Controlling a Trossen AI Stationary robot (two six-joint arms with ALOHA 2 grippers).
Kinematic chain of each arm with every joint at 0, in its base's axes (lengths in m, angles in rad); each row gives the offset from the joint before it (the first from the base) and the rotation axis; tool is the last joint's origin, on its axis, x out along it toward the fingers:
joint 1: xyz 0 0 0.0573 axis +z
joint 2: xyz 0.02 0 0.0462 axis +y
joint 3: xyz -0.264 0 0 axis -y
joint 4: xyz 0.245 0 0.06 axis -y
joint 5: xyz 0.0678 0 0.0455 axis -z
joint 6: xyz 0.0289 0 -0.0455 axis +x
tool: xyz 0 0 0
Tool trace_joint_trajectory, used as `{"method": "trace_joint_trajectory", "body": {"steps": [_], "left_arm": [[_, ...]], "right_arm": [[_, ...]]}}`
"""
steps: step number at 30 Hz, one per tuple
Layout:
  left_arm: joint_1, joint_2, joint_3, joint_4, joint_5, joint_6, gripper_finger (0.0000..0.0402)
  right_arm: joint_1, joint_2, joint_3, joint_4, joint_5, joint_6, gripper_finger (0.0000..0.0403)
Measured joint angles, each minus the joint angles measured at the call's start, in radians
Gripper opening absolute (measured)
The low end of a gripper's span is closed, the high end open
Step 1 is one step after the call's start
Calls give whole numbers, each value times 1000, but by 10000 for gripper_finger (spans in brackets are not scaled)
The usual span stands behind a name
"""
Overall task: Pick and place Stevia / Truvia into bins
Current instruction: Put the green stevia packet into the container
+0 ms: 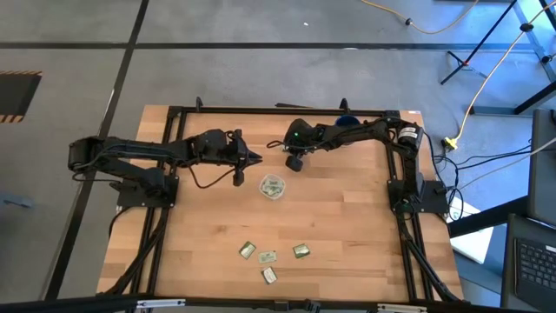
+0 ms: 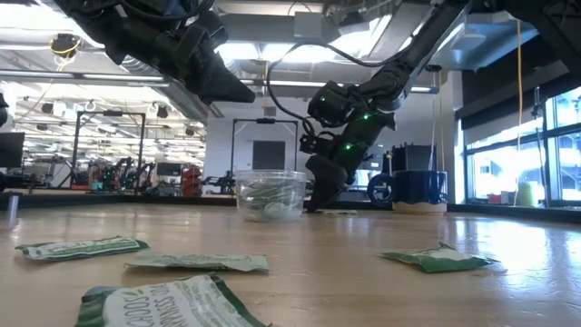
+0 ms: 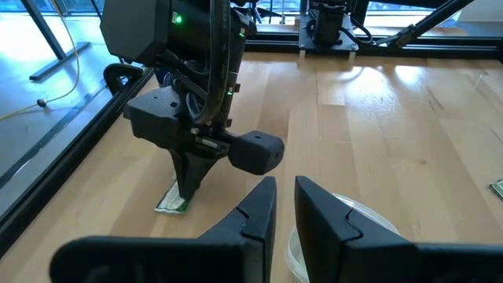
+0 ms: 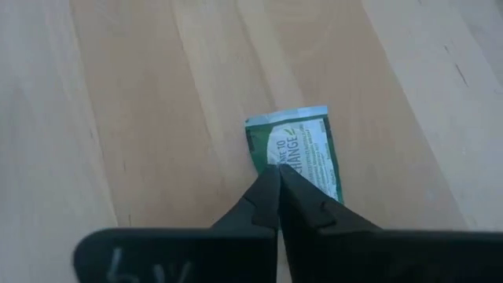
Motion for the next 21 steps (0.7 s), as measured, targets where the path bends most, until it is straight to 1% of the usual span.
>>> {"method": "trace_joint_trajectory", "body": {"steps": [4,11,15,21], "left_arm": [[0,0,0,0,0,0,45],[0,0,0,-4,-1,0,42],[0,0,0,-4,-8,0,41],[0,0,0,-10,-14,0,44]], "right_arm": [[0,-24,-4,-18,0,-2,6],[38,-119,-4,-59,0,-5,3],[104,-171,-5,-68,-3,-7,2],[257,-223,-4,-65,-3,-29,2]]}}
